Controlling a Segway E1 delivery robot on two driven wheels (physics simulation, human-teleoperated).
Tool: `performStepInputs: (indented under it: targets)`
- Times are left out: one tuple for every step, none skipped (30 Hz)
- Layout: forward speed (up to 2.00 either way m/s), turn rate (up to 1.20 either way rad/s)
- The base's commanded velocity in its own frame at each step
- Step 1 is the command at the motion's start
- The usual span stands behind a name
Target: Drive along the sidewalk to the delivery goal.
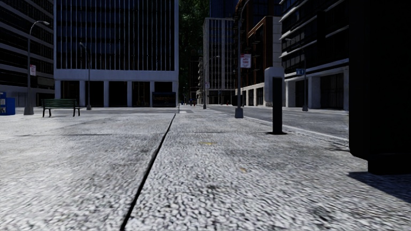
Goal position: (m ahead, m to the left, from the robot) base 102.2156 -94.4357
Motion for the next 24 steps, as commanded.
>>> performStepInputs:
  targets:
    - [2.00, 0.00]
    - [2.00, 0.00]
    - [2.00, 0.00]
    - [2.00, 0.00]
    - [2.00, 0.00]
    - [2.00, 0.00]
    - [2.00, 0.00]
    - [2.00, 0.00]
    - [2.00, 0.00]
    - [2.00, 0.00]
    - [2.00, 0.00]
    - [2.00, 0.00]
    - [2.00, 0.00]
    - [2.00, 0.00]
    - [2.00, 0.00]
    - [2.00, 0.00]
    - [2.00, 0.00]
    - [2.00, 0.00]
    - [2.00, 0.00]
    - [2.00, 0.00]
    - [2.00, 0.00]
    - [2.00, 0.00]
    - [2.00, 0.00]
    - [2.00, 0.00]
